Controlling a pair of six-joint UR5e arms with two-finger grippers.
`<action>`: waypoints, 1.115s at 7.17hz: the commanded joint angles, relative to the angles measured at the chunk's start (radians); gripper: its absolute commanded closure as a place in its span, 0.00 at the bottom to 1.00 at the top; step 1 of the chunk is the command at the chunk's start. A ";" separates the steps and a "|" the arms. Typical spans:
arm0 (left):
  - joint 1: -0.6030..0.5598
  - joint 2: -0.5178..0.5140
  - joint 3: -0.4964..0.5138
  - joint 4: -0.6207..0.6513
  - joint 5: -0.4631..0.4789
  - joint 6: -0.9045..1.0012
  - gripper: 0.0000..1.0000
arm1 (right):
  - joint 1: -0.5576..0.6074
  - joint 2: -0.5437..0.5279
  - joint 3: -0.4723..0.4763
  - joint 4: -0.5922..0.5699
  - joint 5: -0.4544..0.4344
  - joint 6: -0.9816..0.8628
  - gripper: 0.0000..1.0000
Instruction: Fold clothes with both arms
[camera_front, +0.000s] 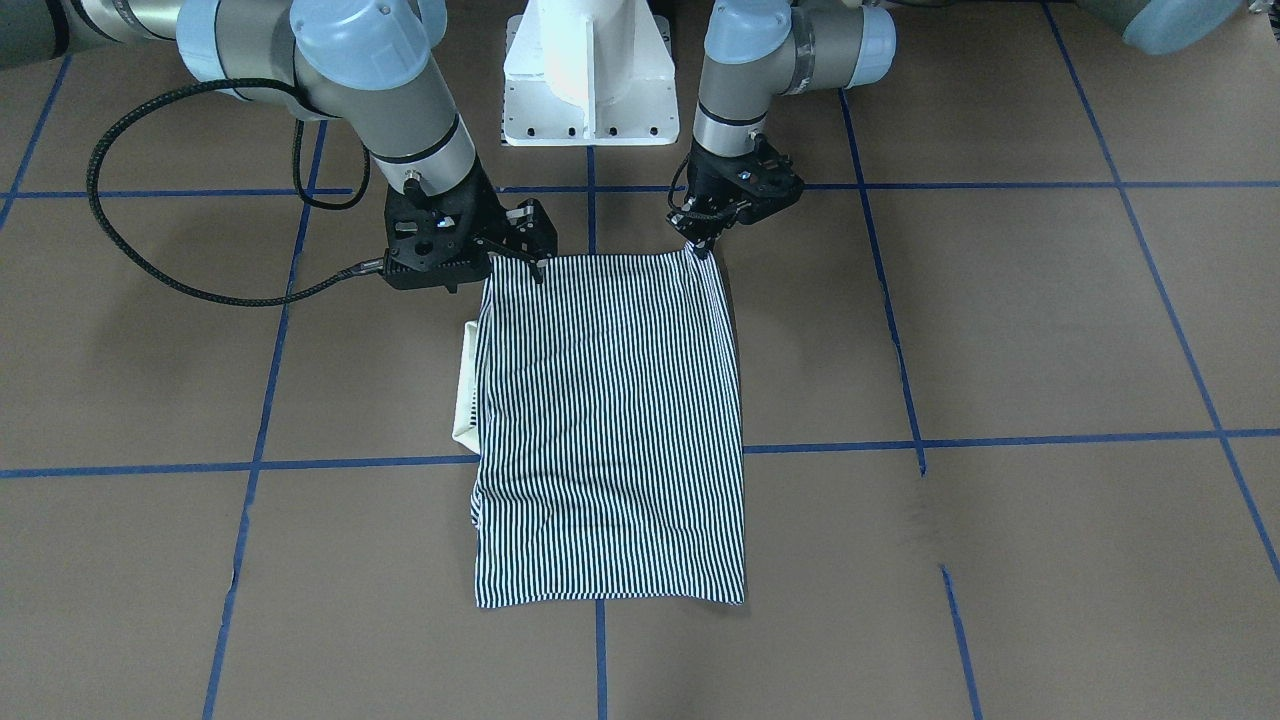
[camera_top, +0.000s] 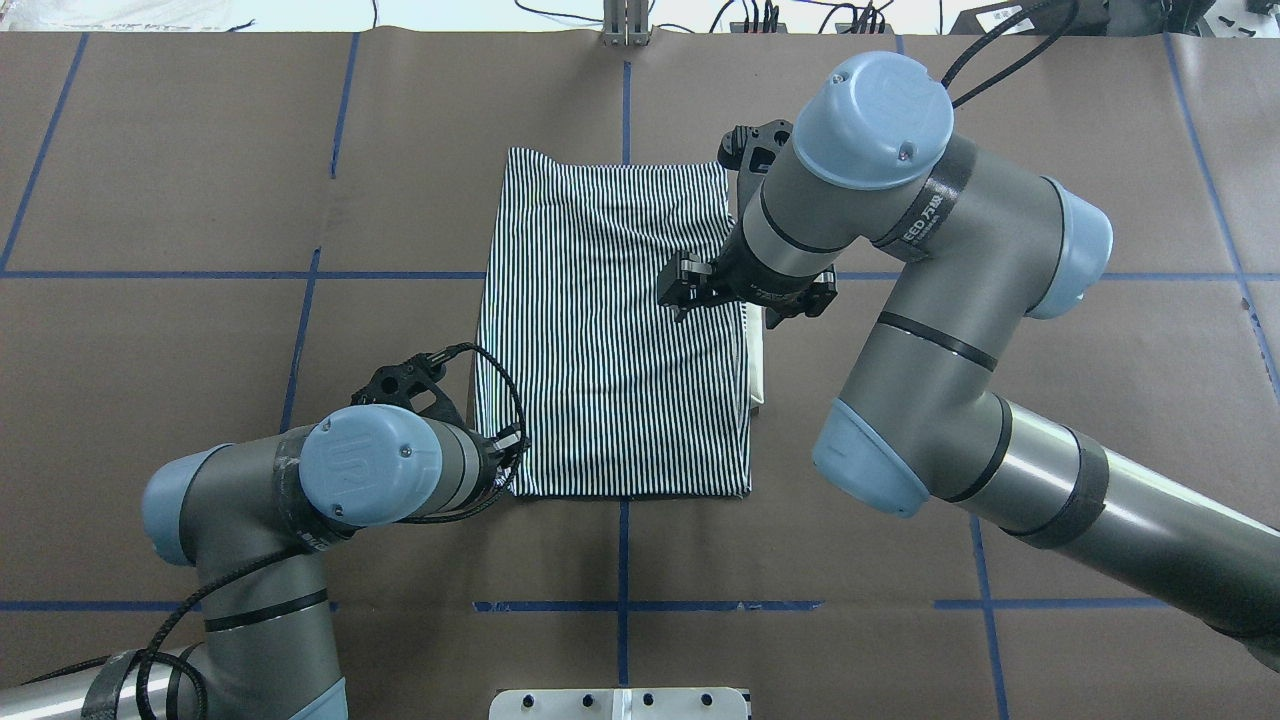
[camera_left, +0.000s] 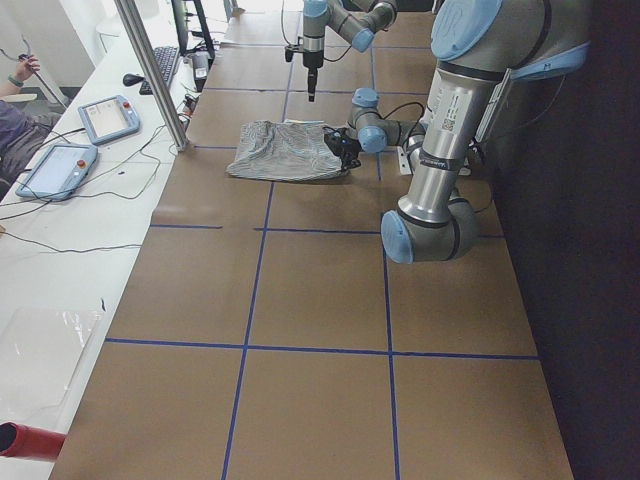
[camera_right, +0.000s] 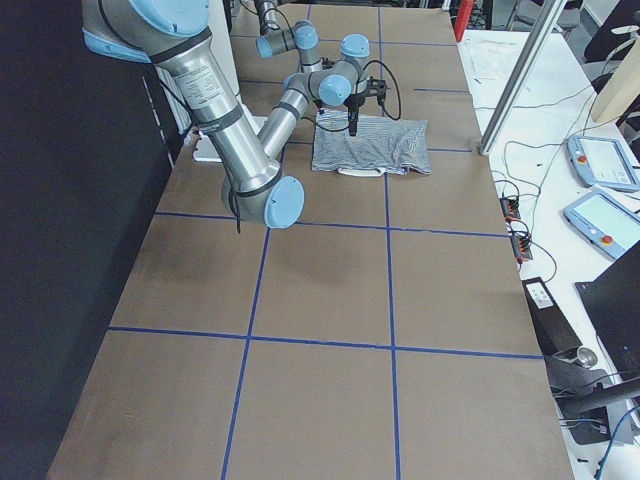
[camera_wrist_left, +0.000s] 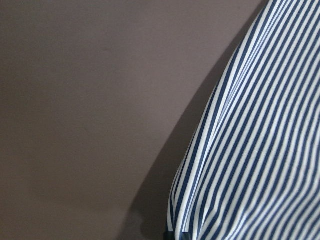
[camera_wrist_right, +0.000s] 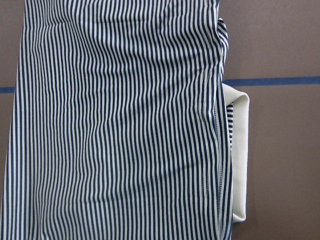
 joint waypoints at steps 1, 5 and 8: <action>-0.004 0.009 -0.045 0.002 0.000 0.056 1.00 | -0.036 -0.007 0.029 0.001 -0.002 0.194 0.00; -0.007 0.054 -0.053 0.002 0.000 0.155 1.00 | -0.194 -0.019 0.065 0.001 -0.168 0.628 0.00; -0.010 0.052 -0.053 0.000 0.001 0.168 1.00 | -0.304 -0.033 0.027 -0.001 -0.359 0.792 0.00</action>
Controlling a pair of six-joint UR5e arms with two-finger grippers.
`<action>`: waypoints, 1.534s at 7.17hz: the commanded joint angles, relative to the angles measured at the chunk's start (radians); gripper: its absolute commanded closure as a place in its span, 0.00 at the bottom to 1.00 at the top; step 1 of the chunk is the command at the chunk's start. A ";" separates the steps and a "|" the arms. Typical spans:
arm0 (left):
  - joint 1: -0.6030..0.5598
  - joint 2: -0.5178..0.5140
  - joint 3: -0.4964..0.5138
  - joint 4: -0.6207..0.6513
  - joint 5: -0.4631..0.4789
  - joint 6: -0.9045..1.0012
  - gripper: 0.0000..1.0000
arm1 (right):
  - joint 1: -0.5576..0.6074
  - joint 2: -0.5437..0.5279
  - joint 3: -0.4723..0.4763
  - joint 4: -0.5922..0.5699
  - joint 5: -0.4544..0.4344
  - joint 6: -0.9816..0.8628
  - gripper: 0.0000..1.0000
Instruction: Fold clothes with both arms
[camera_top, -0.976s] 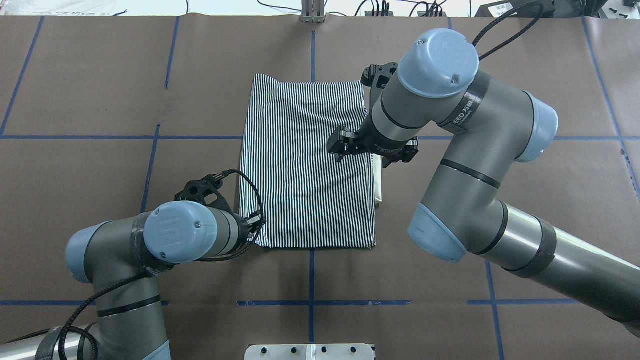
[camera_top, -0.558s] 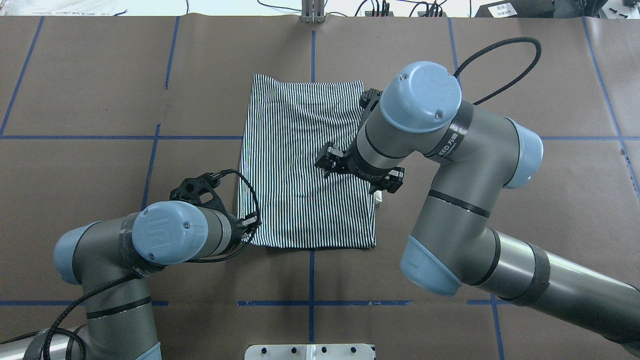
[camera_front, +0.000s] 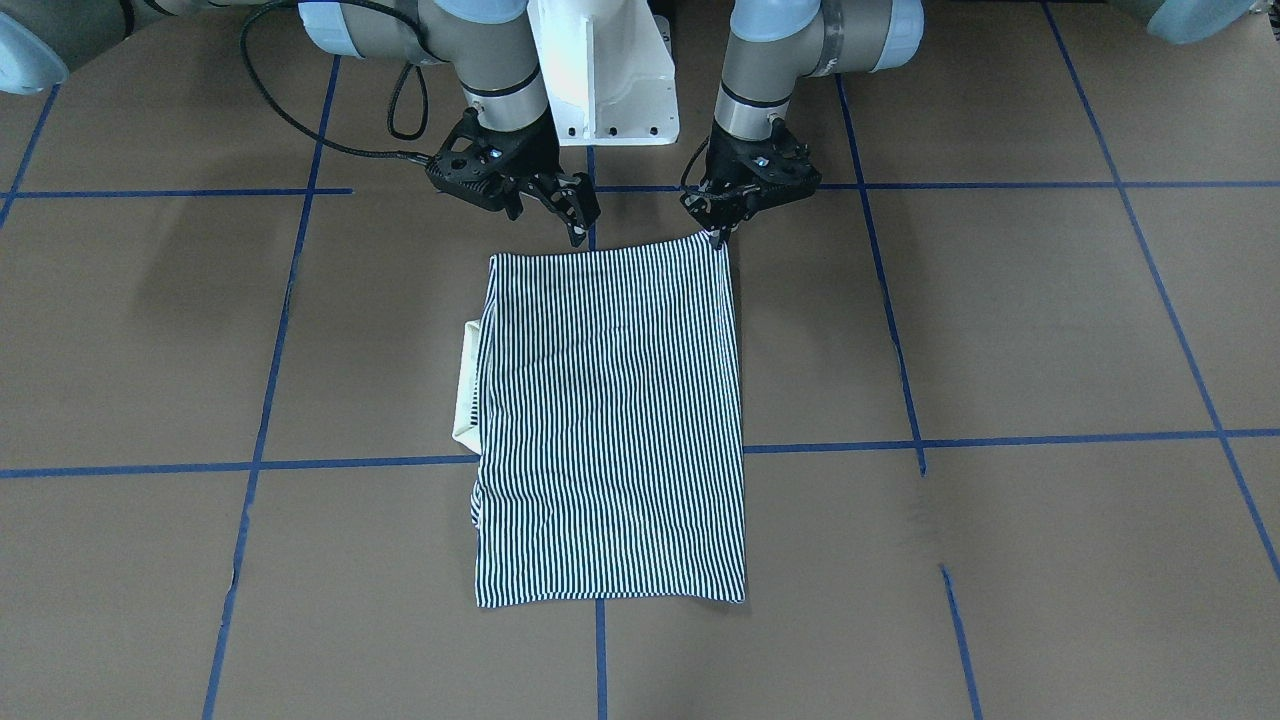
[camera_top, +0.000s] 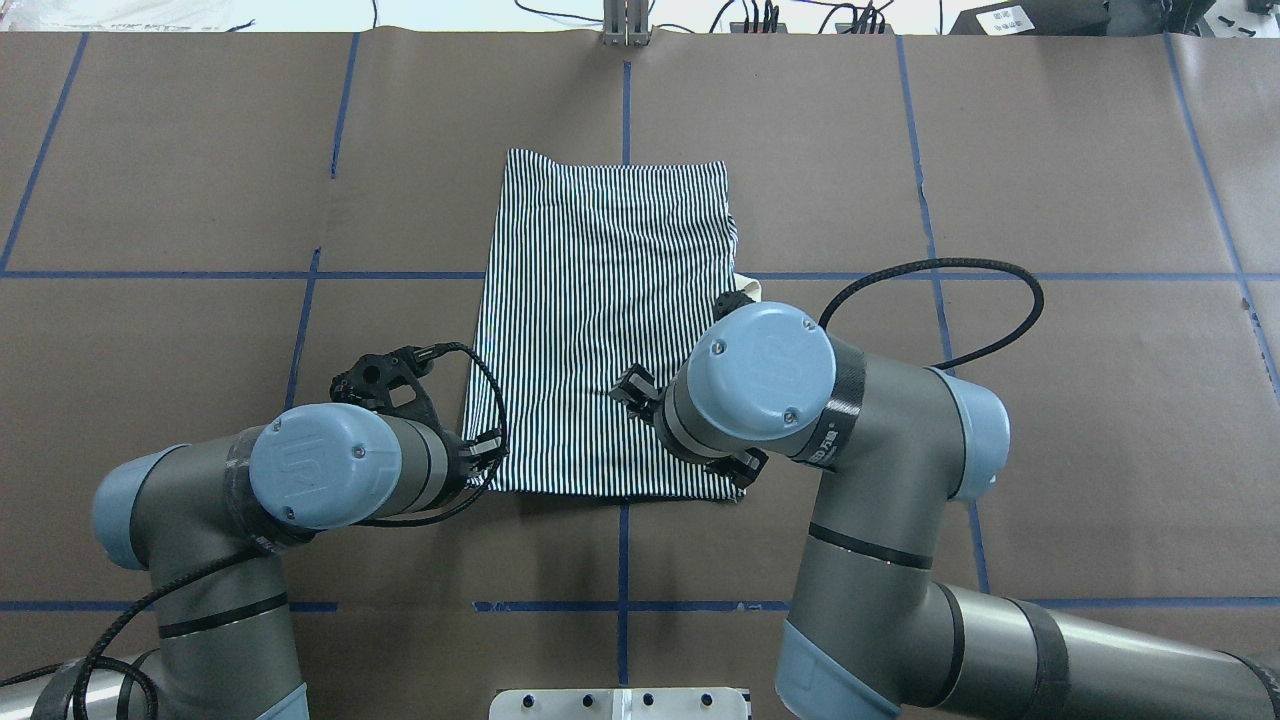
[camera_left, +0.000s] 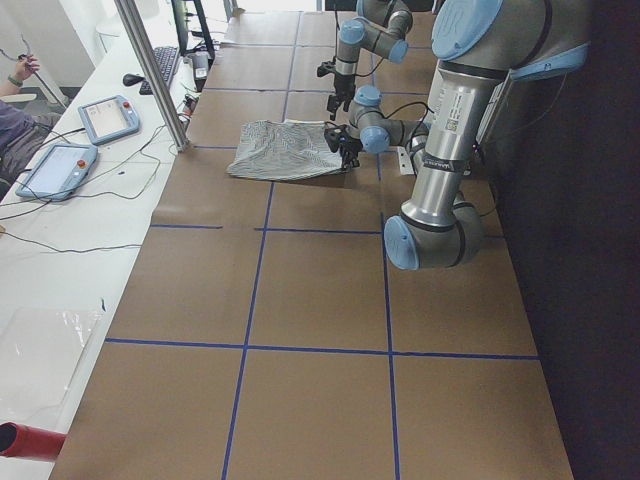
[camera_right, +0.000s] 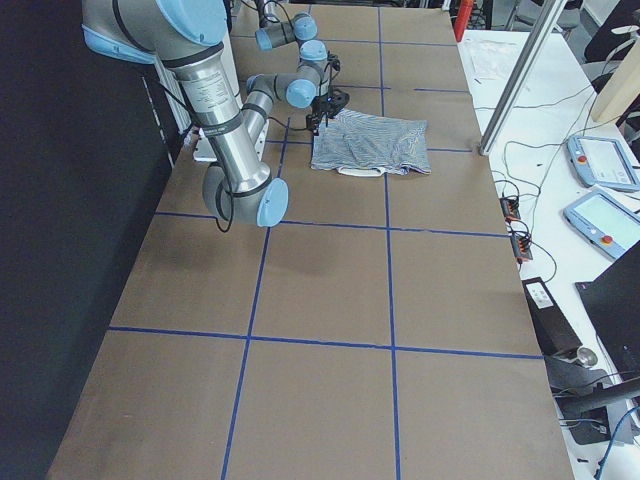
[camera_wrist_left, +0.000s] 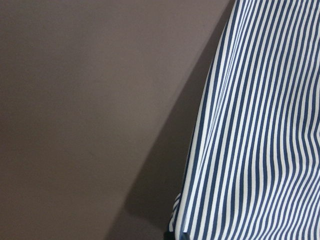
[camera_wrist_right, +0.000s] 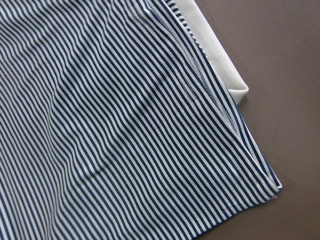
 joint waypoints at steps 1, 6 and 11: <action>-0.001 -0.002 -0.005 -0.001 0.000 0.003 1.00 | -0.018 -0.001 -0.065 -0.001 -0.056 0.025 0.00; -0.004 -0.004 -0.005 -0.001 -0.001 0.002 1.00 | 0.013 0.016 -0.123 0.005 -0.067 -0.072 0.00; -0.004 -0.005 -0.012 0.001 -0.001 0.002 1.00 | -0.006 0.073 -0.272 0.062 -0.060 0.168 0.00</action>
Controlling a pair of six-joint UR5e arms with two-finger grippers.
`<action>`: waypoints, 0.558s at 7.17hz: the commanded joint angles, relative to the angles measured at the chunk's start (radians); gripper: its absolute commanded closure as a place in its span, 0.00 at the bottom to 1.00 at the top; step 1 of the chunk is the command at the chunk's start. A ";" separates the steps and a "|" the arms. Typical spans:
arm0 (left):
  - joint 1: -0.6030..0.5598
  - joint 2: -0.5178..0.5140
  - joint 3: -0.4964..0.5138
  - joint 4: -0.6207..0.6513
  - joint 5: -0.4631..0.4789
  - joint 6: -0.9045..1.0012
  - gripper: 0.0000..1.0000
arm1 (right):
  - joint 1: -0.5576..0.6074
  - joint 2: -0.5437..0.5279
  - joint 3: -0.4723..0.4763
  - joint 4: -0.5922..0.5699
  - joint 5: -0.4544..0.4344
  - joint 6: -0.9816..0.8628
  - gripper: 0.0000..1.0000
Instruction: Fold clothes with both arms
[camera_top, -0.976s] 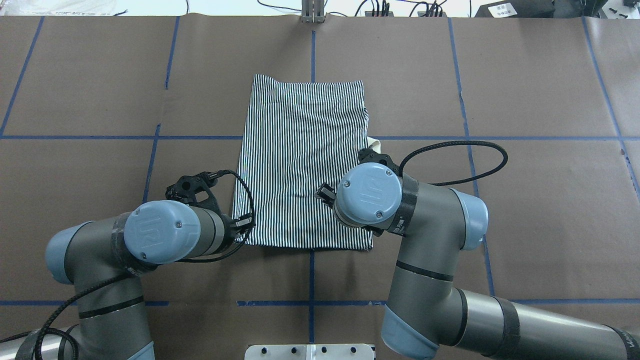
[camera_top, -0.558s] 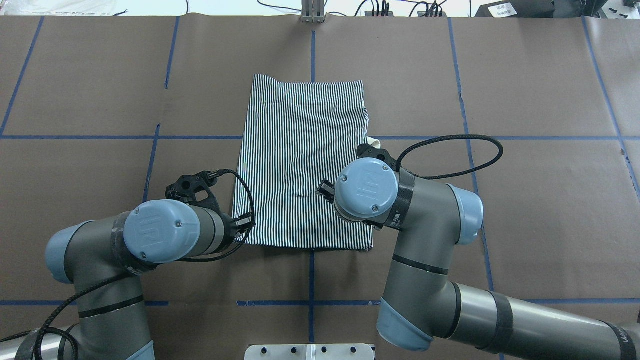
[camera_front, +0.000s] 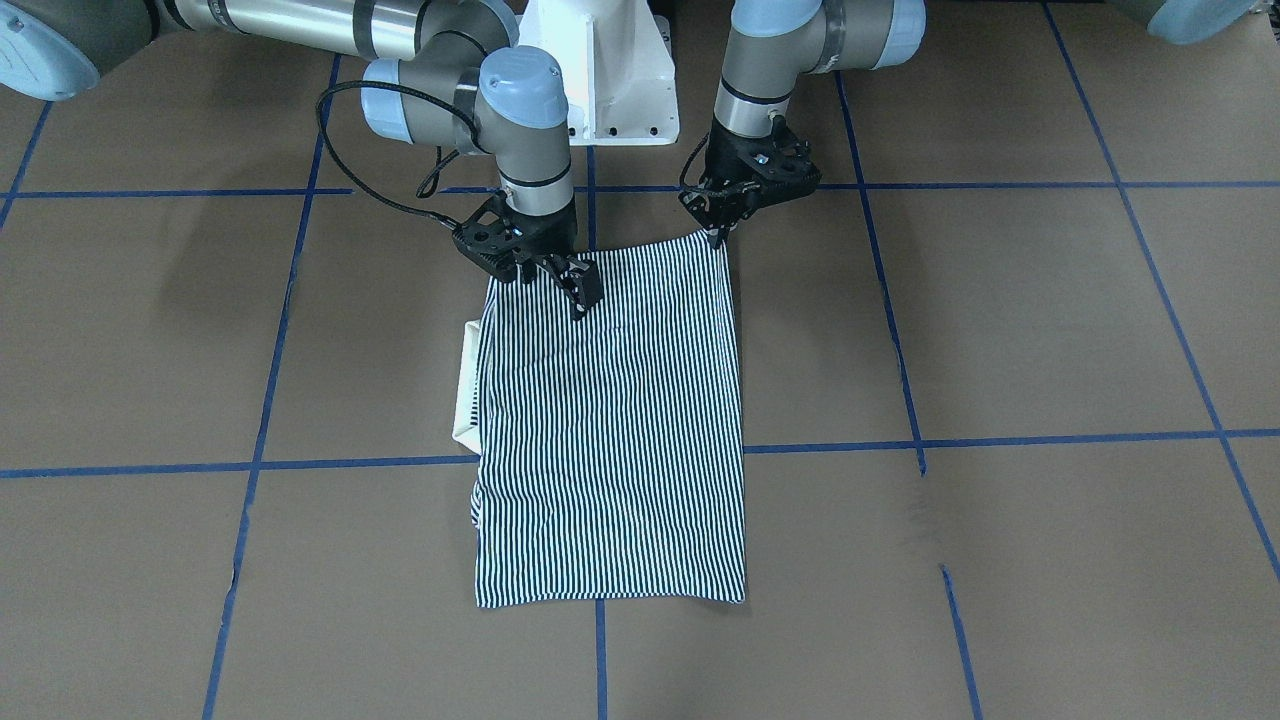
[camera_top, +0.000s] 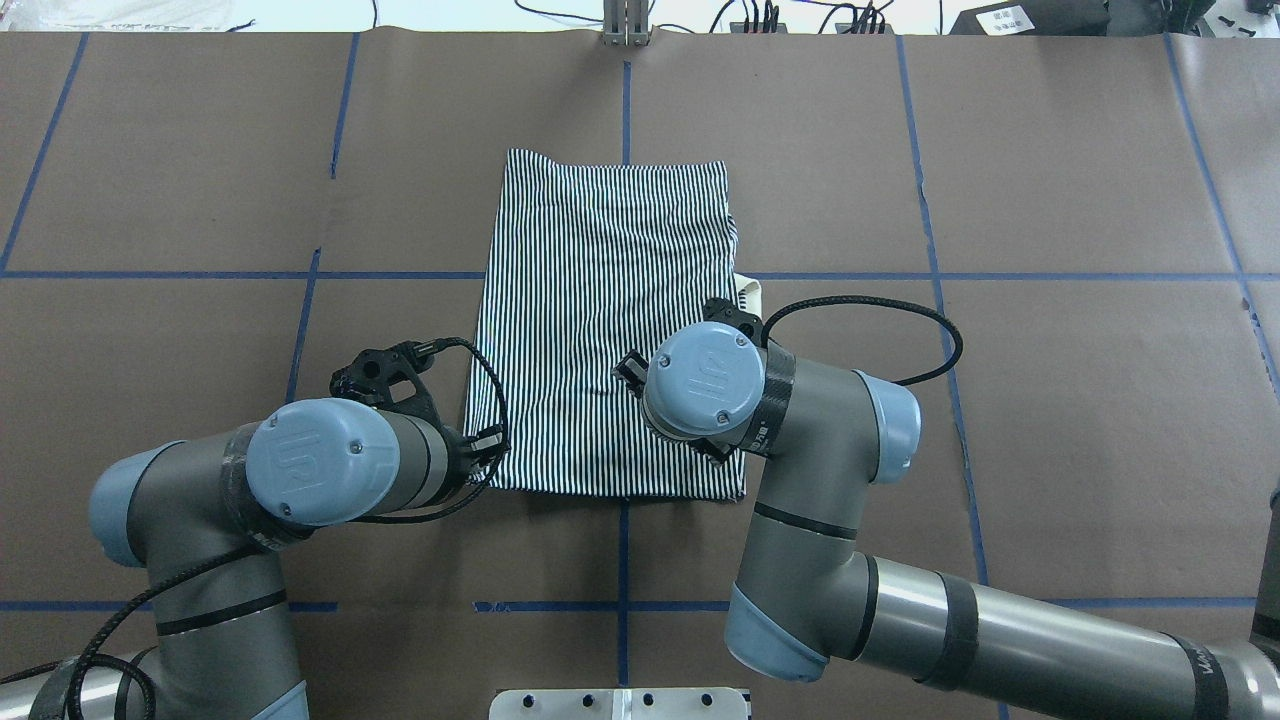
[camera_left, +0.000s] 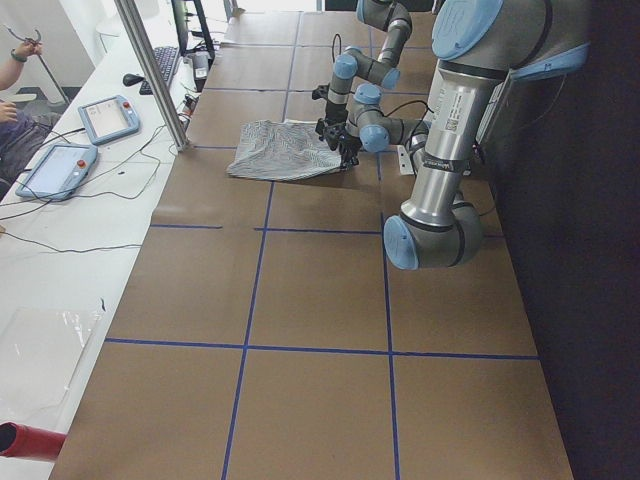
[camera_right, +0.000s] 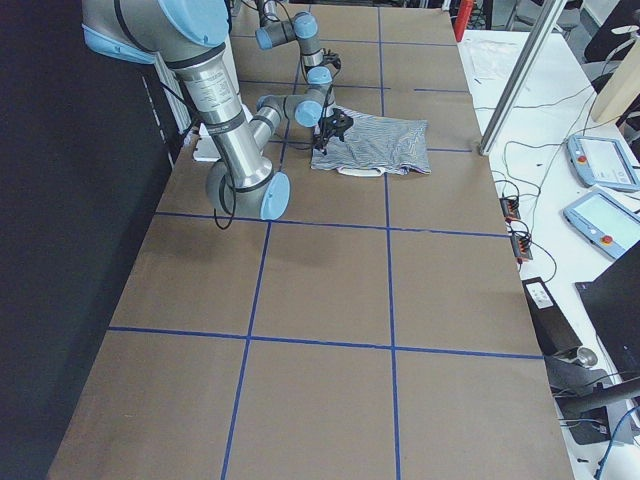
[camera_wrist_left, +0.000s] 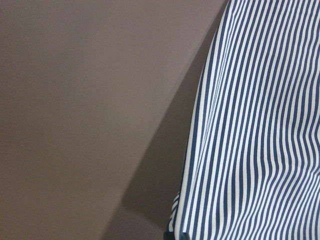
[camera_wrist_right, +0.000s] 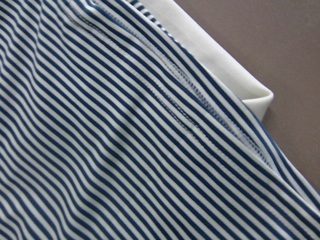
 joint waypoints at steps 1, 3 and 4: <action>0.001 -0.001 -0.004 0.000 -0.001 -0.001 1.00 | -0.005 0.016 0.002 -0.087 0.006 0.008 0.00; -0.001 0.002 -0.002 0.000 -0.001 -0.001 1.00 | -0.005 0.022 0.008 -0.119 0.035 0.008 0.00; -0.001 0.000 -0.002 0.000 -0.001 -0.001 1.00 | -0.005 0.022 0.002 -0.119 0.035 0.008 0.00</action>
